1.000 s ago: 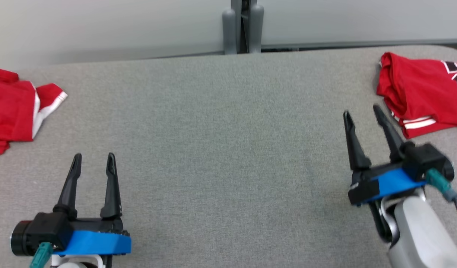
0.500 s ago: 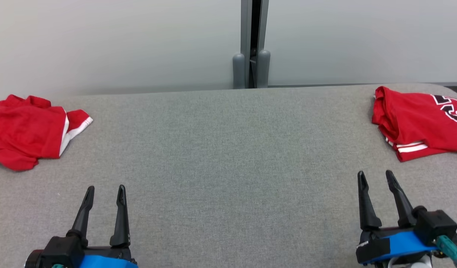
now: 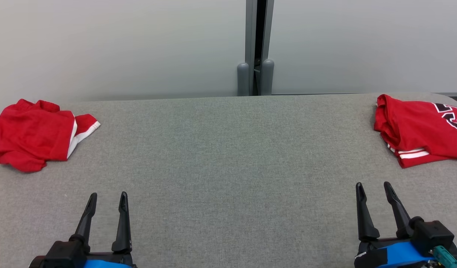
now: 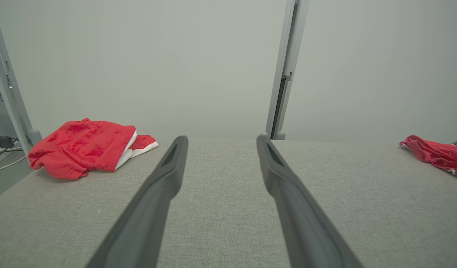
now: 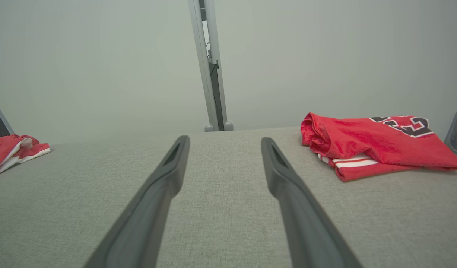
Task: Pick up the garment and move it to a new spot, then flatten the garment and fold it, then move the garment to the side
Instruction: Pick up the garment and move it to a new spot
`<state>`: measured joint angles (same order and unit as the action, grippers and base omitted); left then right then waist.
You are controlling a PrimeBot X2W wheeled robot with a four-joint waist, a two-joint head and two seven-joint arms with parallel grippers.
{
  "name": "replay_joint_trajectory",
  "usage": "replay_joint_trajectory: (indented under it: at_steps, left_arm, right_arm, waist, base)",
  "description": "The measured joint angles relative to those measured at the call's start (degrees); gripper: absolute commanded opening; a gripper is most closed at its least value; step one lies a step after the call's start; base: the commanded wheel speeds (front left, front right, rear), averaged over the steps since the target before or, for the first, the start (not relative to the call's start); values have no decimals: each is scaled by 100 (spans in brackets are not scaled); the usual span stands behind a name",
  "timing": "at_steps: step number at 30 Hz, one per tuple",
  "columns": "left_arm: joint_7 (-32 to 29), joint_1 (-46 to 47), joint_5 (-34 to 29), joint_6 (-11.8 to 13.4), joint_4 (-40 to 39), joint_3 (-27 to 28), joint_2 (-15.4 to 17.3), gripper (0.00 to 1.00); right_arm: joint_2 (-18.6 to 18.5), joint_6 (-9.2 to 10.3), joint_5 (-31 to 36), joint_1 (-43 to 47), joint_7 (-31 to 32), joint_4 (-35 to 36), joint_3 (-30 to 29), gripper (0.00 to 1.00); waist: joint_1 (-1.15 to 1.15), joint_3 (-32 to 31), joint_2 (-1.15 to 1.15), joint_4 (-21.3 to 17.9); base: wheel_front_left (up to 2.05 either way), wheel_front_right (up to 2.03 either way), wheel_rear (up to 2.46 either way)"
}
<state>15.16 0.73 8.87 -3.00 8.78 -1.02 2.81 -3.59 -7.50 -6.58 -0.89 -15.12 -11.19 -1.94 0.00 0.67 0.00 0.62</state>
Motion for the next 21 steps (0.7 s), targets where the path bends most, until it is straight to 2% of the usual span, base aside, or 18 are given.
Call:
replay_joint_trajectory:
  at_steps: [11, 21]
  left_arm:
    - [-1, 2, -66, 10, -56, 235, -1, 100]
    - [0, 70, -89, 40, -156, 431, 1, 100]
  right_arm:
    - [20, 0, 83, -32, 0, 8, 234, 100]
    - [18, 0, 124, -171, 0, 76, 358, 100]
  waist:
    - [0, 59, 0, 283]
    - [1, 212, 0, 993]
  base:
    - [0, 0, 0]
    - [0, 0, 0]
